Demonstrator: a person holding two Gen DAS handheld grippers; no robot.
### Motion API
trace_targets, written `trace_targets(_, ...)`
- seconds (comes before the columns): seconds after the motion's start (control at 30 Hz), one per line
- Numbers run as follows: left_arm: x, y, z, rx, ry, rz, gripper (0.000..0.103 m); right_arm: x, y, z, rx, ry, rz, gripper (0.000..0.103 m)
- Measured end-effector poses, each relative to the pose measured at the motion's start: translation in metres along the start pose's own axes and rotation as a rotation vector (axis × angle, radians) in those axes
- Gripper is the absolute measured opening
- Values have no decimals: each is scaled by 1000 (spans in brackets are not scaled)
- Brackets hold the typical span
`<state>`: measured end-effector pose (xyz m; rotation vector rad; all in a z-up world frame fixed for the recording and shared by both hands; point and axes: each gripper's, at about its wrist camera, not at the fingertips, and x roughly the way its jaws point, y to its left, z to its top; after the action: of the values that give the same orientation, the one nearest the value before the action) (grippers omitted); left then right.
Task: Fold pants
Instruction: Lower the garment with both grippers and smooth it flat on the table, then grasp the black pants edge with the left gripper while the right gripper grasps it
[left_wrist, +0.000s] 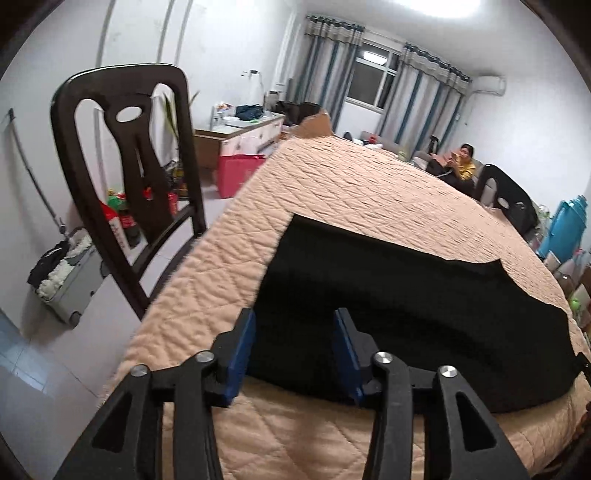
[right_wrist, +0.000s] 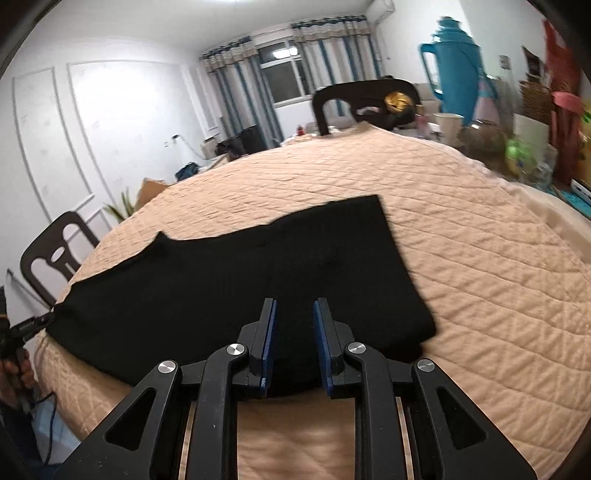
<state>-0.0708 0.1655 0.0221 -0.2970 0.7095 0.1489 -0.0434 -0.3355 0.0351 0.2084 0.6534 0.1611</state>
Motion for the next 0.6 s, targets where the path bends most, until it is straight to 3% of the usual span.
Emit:
trace_targets(0.3,10,-3,1,42,1,15,59,23,42,0,-81,40,107,21)
trace_targets(0.6,23,-14,12,106,26,29,62,34,57,-1,-104,71,126,21)
